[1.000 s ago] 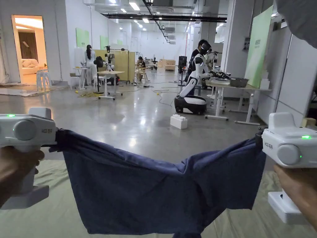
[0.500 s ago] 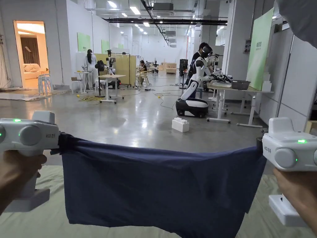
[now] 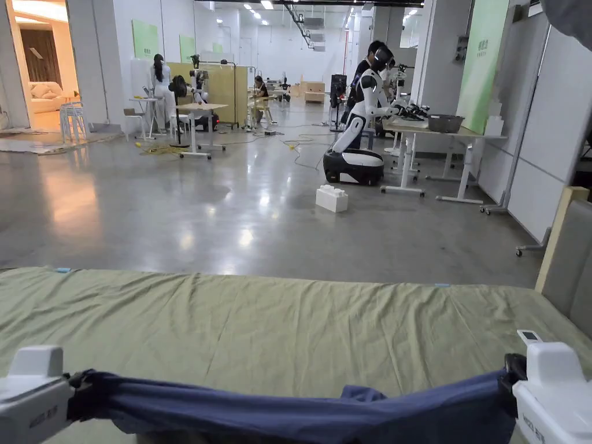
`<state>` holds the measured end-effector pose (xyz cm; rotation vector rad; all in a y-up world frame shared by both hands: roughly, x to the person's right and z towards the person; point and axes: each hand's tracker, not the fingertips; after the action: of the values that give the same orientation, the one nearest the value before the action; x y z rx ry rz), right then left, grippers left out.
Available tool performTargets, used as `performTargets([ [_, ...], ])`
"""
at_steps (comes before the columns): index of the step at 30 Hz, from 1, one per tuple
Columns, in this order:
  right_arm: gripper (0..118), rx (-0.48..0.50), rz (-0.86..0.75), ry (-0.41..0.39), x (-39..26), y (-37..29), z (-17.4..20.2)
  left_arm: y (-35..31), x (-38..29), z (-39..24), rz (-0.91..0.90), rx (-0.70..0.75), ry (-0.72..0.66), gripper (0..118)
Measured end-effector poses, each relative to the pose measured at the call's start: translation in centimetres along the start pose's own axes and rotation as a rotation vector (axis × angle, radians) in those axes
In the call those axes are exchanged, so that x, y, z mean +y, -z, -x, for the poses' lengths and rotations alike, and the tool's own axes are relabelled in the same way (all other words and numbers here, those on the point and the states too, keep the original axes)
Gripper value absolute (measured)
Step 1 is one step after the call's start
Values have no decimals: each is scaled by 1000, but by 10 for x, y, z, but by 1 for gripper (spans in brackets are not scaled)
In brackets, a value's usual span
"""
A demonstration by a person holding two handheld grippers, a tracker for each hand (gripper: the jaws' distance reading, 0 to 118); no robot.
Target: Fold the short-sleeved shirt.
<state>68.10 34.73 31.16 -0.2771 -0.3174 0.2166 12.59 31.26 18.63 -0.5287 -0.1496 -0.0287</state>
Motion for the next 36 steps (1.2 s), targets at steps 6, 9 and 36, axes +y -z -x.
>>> performTargets([
  [6,3,32,68,17,-45,-67,1,-50,-75,10,74,-14,-31,5],
  [9,3,36,84,-21,-63,-101,8,-63,-105,19,110,-20,-23,5],
  [36,9,106,655,-74,-226,-86,65,-11,-229,1,647,55,35,6],
])
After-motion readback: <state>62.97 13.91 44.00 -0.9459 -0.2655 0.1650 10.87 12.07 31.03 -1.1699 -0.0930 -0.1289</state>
